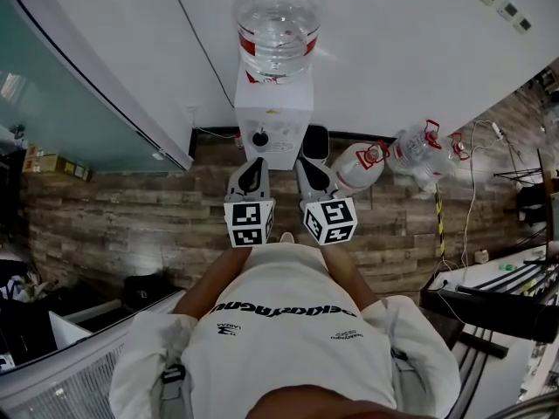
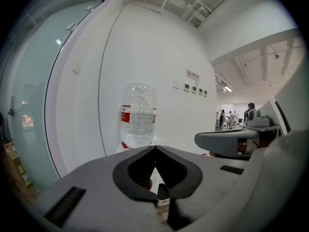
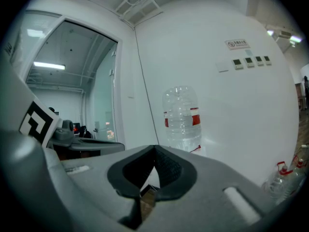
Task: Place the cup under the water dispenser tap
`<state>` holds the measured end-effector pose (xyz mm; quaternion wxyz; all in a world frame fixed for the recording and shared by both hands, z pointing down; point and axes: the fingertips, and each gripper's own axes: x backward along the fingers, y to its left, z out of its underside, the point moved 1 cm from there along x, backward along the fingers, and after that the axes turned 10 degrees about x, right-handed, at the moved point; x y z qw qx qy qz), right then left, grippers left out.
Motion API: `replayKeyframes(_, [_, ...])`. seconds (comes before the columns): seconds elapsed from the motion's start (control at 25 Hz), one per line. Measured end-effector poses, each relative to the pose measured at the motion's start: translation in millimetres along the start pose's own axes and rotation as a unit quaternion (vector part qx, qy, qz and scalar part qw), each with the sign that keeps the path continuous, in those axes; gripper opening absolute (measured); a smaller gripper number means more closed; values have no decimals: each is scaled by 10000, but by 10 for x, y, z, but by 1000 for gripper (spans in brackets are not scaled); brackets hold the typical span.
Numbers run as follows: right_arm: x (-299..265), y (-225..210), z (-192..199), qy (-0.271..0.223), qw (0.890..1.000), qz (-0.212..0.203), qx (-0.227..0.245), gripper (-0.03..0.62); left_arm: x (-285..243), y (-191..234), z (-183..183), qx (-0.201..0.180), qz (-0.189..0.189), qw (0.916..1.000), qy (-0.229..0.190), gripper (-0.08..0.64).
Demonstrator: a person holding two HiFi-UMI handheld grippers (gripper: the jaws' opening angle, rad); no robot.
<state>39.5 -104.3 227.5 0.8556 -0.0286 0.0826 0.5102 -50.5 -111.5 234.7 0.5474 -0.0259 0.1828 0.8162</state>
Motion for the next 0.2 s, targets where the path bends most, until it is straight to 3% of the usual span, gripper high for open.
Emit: replayKeyframes(0.2, [-61,39,11,-30,10000,-23,10,0,-5,58,3,-40,-7,10000,-19,-2])
